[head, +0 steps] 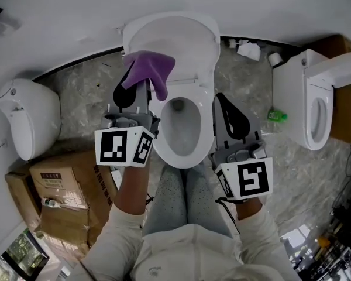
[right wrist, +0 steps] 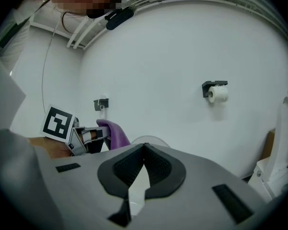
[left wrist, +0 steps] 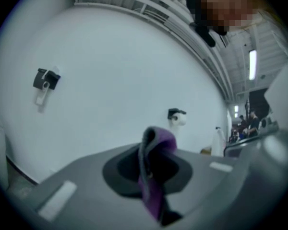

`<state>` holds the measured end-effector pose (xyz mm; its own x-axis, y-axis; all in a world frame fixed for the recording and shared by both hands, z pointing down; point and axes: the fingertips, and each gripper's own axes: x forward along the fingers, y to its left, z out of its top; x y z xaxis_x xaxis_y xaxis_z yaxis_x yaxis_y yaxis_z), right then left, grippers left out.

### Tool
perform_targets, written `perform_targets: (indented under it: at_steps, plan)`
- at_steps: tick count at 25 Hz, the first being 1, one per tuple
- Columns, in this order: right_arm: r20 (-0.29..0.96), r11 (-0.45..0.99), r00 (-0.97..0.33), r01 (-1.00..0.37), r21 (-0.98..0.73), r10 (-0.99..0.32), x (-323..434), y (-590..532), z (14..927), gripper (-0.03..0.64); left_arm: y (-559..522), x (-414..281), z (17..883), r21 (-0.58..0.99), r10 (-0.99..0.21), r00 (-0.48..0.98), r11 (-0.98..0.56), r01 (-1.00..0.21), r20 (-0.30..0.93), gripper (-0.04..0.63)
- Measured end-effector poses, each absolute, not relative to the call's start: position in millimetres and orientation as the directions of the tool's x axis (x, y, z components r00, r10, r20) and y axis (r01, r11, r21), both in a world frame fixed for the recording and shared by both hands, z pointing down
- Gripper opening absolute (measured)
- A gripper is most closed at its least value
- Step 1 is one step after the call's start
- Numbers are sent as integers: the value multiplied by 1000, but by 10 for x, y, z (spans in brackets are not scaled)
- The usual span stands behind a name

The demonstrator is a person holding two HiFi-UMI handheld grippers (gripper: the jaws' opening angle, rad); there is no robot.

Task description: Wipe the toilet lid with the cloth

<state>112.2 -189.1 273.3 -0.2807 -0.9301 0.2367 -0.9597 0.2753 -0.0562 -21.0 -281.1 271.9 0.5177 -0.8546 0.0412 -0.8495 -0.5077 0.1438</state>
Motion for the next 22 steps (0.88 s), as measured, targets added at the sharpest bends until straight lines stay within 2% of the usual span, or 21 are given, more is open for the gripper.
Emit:
perform_targets:
  at_steps: [15, 19, 22]
  plan:
    - [299, 261, -271, -963, -75, -915, 1202, -2082, 3179, 15, -3302, -139, 3261, 92, -895, 441, -435, -896, 64, 14]
    - [302, 258, -271, -963, -84, -914, 1257, -2150, 3203, 17, -3509, -195, 3348, 7, -933, 356, -356, -935, 45, 14]
    - [304, 252, -268, -963, -90, -914, 1309, -2205, 3209, 15, -3651, -204, 3425, 1, -952, 301, -301, -954, 47, 14]
